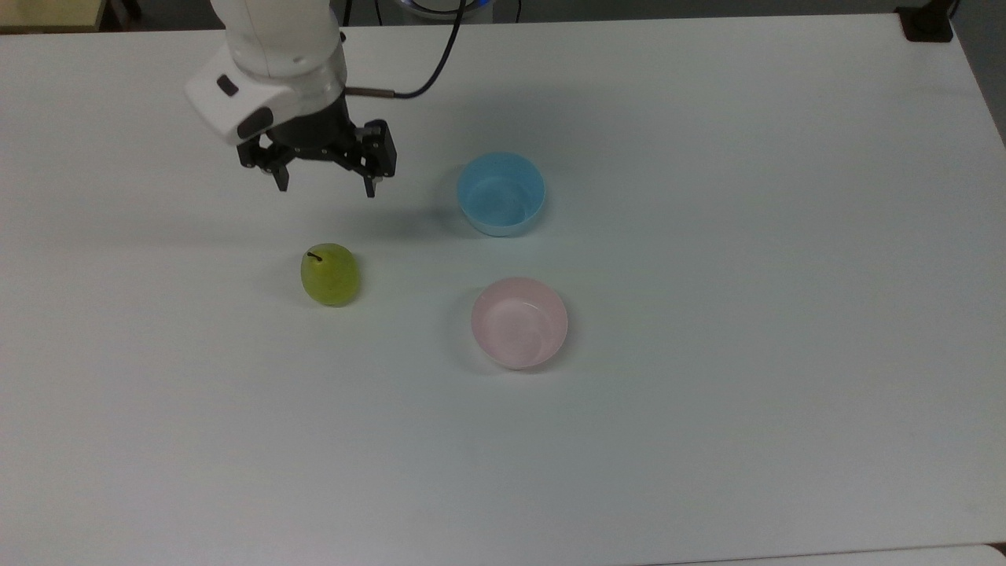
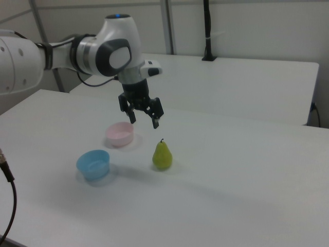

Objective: Place the pear in the bowl
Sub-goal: 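Move the open gripper over the green pear and lower it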

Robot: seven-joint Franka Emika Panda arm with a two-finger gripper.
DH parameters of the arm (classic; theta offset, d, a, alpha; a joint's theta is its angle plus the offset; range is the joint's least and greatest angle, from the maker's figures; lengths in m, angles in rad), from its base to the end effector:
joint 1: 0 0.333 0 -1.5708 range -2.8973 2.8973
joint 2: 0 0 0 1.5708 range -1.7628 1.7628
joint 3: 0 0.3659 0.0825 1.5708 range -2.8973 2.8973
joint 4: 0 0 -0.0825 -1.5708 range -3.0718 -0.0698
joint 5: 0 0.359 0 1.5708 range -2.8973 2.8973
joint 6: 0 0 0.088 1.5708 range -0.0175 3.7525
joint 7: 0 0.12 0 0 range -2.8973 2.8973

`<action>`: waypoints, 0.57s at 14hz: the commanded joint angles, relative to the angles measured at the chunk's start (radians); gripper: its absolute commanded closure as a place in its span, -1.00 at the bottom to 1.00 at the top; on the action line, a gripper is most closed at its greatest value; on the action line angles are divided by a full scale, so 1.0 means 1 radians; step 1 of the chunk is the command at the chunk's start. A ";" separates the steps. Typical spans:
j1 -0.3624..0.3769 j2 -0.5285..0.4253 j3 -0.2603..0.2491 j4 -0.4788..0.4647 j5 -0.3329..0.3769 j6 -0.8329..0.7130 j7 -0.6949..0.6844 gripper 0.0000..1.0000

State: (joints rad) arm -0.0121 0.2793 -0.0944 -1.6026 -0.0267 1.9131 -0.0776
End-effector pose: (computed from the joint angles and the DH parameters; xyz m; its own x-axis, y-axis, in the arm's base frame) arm 0.6356 -0.0631 0.5142 0.9995 -0.0155 0.0279 -0.0170 -0.9984 0.0537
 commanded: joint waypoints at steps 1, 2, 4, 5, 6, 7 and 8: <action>0.004 0.066 -0.007 -0.003 -0.030 0.058 -0.027 -1.00; 0.003 0.086 -0.007 -0.007 -0.032 0.079 -0.034 -1.00; 0.001 0.129 -0.007 -0.011 -0.032 0.118 -0.072 -1.00; 0.001 0.142 -0.007 -0.011 -0.032 0.128 -0.079 -1.00; 0.000 0.153 -0.007 -0.011 -0.035 0.147 -0.079 -1.00; -0.005 0.165 -0.008 -0.011 -0.041 0.158 -0.079 -1.00; -0.012 0.182 -0.008 -0.011 -0.053 0.173 -0.079 -1.00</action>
State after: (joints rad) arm -0.0146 0.4440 -0.0948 -1.6064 -0.0517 2.0446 -0.1298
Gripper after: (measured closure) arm 0.000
